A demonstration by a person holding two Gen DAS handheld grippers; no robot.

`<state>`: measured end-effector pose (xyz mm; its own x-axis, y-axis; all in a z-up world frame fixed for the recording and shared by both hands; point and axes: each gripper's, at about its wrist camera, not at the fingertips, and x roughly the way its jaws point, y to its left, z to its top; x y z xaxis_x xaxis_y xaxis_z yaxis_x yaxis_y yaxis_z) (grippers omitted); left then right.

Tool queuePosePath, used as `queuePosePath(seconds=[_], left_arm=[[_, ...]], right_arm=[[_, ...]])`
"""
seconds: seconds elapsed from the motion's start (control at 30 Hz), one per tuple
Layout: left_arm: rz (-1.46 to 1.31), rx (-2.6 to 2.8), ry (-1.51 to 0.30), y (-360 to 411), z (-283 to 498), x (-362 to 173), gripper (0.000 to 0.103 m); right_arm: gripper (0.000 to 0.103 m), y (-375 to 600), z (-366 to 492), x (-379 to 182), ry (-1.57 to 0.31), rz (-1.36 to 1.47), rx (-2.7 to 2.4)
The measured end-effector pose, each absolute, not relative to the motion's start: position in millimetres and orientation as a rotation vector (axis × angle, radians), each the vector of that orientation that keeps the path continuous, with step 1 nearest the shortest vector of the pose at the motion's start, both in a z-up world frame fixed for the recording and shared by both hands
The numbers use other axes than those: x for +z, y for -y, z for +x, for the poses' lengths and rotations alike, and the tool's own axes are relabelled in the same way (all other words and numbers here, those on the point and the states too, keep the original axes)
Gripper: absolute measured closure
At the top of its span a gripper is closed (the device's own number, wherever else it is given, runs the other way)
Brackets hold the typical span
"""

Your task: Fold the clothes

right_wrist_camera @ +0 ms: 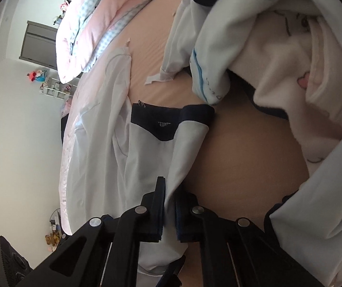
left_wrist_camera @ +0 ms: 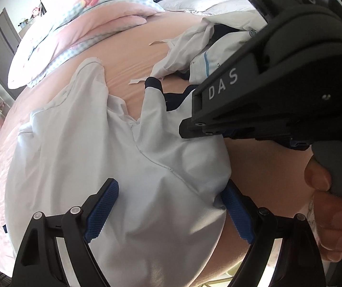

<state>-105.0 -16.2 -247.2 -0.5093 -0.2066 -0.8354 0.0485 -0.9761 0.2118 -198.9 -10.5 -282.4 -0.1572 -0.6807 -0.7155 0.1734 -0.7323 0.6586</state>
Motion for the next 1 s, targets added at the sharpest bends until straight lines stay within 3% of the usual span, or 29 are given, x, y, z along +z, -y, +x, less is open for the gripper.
queuePosePath(seconds=[0.1, 0.33, 0.6, 0.63, 0.7, 0.93, 1.0], left_arm=[[1.470, -2.613, 0.255, 11.6, -103.9, -246.8, 0.016], [1.395, -2.613, 0.459, -7.3, -104.6, -251.3, 0.016], [1.337, -2.575, 0.629, -35.6, -112.5, -245.0, 0.017], [1.327, -2.573, 0.650, -39.4, -113.4, -245.9, 0.019], [1.314, -2.587, 0.680, -46.6, -113.8, -247.1, 0.038], [1.375, -2.639, 0.620, -56.5, -114.8, -247.6, 0.065], [1.378, -2.653, 0.621, -60.5, -114.5, -247.1, 0.077]], right_arm=[[0.098, 8.1, -199.3, -275.8, 0.558, 1.498, -1.966], [0.098, -8.8, -205.7, -281.7, 0.770, 1.462, -1.836], [0.098, -16.7, -203.5, -281.2, 0.837, 1.442, -1.782], [0.098, -18.3, -203.9, -281.5, 0.851, 1.439, -1.773], [0.098, -21.4, -203.3, -282.2, 0.864, 1.439, -1.763], [0.098, -29.2, -199.5, -263.2, 0.748, 1.396, -1.936], [0.098, -33.2, -197.3, -254.3, 0.689, 1.369, -2.021]])
